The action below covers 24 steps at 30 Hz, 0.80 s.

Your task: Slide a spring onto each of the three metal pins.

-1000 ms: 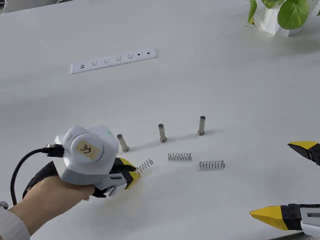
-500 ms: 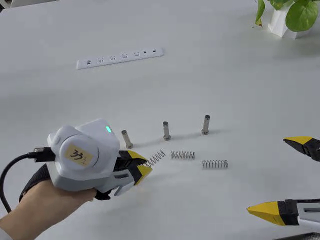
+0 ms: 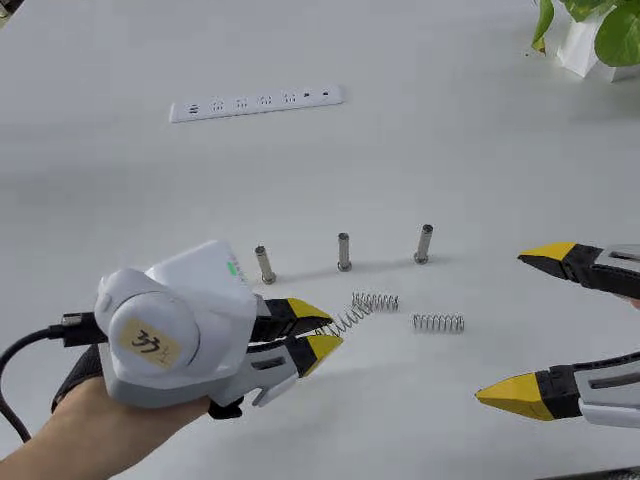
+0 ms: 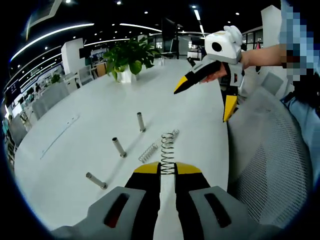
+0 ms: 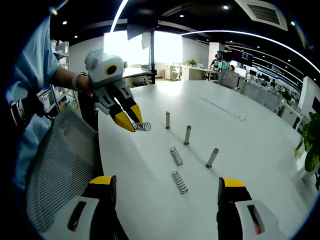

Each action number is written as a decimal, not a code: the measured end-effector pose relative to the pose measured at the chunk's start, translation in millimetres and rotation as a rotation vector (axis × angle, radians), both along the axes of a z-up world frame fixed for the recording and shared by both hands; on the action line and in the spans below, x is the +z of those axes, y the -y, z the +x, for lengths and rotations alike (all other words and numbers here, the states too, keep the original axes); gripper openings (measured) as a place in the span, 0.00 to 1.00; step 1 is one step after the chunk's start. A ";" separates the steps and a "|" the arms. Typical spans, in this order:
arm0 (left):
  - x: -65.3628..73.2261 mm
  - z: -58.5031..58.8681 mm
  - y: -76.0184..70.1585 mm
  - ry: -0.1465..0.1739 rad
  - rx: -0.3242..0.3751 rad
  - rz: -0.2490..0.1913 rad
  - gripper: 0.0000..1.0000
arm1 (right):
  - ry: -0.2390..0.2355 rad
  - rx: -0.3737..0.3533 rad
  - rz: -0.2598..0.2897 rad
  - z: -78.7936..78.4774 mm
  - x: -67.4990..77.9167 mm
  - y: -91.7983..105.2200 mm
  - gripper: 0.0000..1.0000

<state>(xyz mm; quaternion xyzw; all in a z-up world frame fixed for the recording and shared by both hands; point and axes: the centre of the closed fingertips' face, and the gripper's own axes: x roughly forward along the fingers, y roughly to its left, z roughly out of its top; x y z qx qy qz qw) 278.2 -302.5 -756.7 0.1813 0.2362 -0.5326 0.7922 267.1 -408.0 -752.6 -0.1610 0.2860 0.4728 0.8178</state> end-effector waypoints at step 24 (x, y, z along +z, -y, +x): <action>14.0 -20.4 24.4 0.069 -0.180 -0.011 0.06 | -0.168 0.330 0.104 -18.5 19.6 -64.4 0.27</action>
